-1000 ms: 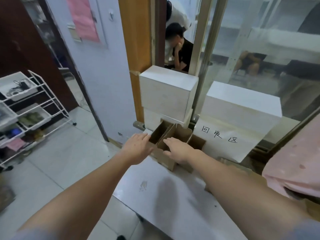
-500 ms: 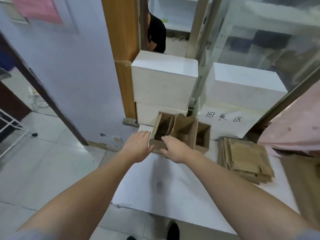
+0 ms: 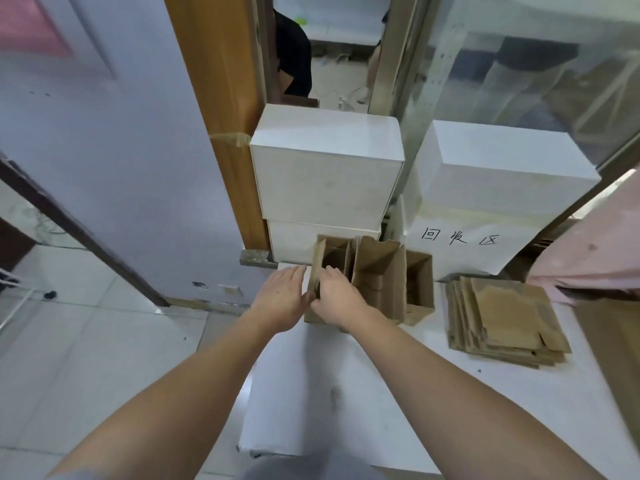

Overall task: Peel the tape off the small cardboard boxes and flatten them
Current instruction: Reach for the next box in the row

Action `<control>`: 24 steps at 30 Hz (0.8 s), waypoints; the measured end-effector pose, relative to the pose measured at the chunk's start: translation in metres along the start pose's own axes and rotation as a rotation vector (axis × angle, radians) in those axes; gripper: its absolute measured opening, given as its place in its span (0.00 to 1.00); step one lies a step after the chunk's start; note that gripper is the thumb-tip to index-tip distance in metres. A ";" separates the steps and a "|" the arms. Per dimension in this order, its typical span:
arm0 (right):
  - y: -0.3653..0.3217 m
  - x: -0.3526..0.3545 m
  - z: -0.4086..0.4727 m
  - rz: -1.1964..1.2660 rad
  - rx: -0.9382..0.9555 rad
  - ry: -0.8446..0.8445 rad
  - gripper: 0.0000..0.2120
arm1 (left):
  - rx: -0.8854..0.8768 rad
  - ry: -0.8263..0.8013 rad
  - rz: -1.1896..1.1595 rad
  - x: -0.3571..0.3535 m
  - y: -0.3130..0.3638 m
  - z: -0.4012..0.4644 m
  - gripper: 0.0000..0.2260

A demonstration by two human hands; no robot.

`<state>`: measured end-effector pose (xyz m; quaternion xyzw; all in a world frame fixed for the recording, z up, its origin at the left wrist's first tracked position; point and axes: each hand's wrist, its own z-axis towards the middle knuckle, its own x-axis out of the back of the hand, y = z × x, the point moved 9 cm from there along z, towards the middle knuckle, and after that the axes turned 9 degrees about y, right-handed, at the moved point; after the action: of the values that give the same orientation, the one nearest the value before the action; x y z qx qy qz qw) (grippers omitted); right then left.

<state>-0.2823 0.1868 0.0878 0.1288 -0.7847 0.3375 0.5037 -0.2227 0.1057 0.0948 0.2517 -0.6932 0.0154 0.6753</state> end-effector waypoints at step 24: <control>0.021 -0.036 -0.008 0.211 -0.520 0.219 0.42 | -0.271 -0.299 -0.218 -0.048 -0.028 0.032 0.32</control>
<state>-0.2712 0.2022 0.0497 -0.1238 -0.7949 0.1877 0.5635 -0.2445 0.0857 0.0377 0.2315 -0.7501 -0.1881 0.5902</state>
